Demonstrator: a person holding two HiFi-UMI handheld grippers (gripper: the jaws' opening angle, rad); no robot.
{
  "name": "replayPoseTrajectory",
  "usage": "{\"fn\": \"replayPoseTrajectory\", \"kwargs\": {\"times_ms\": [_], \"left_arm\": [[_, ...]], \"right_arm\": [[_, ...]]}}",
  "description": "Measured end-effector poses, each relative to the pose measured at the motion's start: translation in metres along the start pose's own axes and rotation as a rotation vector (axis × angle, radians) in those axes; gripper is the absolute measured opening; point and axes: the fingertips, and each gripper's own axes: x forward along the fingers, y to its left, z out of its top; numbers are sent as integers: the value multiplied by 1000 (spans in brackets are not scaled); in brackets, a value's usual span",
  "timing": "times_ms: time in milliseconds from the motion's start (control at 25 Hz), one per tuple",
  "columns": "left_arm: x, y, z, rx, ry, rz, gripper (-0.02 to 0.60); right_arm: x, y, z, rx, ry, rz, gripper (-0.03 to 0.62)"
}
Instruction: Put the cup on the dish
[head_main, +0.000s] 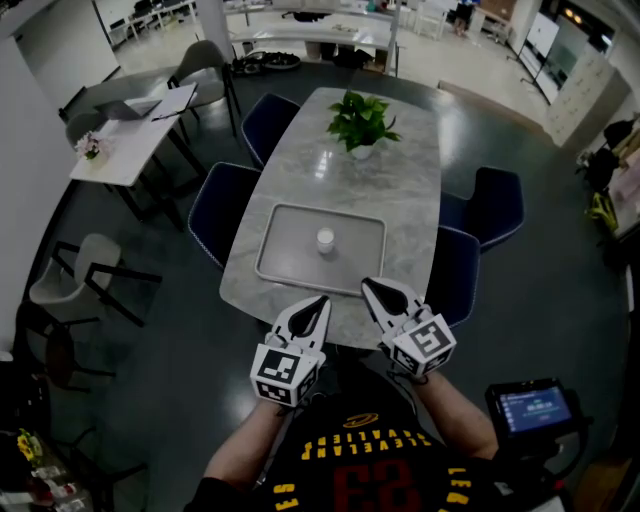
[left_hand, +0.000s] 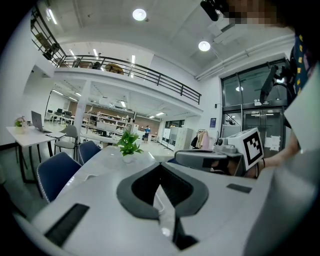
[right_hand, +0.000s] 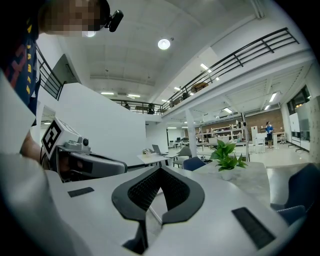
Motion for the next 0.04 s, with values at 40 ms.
{"fn": "replayPoseTrajectory", "kwargs": {"times_ms": [40], "left_arm": [[1,0,1,0,-3,-1,0]], "right_arm": [[1,-1,0,1,-1,-1,8]]}}
